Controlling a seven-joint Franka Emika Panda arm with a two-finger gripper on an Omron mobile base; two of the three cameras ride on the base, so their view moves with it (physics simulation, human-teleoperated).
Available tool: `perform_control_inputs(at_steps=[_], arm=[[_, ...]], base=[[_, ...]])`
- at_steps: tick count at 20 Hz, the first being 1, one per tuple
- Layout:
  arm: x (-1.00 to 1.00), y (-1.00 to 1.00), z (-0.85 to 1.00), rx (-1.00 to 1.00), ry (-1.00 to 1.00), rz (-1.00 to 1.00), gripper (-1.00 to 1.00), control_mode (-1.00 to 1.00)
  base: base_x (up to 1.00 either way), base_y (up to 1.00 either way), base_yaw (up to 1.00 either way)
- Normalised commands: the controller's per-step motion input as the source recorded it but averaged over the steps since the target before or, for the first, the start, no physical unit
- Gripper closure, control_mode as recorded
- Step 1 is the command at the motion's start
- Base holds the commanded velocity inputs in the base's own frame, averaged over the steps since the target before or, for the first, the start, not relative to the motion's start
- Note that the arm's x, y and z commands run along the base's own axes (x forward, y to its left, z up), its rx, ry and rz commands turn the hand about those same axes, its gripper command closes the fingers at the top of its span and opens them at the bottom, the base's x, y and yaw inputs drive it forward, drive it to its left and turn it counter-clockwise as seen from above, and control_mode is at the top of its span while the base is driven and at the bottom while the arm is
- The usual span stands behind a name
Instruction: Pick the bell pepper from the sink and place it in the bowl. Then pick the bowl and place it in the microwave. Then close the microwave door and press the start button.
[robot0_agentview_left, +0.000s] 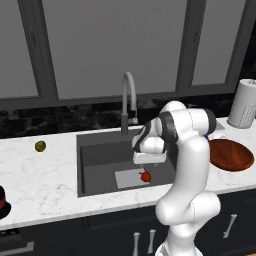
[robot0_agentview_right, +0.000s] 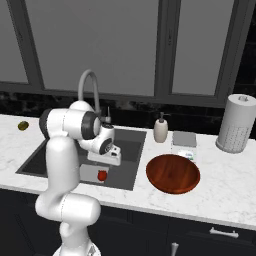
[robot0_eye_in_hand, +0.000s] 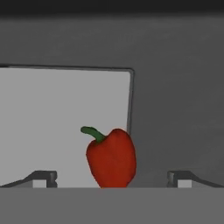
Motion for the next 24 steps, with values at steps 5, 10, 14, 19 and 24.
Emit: perform_control_inputs(at_steps=[5, 10, 14, 19, 24], arm=[[-0.05, 0.00, -0.23, 0.00, 0.08, 0.00, -1.00, -1.00], [-0.09, 0.02, -0.29, 0.00, 0.07, 0.00, -1.00, -1.00], [0.00, 0.05, -0.31, 0.00, 0.03, 0.00, -1.00, -1.00], [0.00, 0.05, -0.24, 0.00, 0.00, 0.00, -1.00, -1.00], [0.00, 0.05, -0.20, 0.02, 0.02, 0.00, -1.00, -1.00]], base=[[0.00, 0.00, 0.00], [0.00, 0.00, 0.00], [0.00, 0.00, 0.00], [0.00, 0.00, 0.00], [0.00, 0.00, 0.00]])
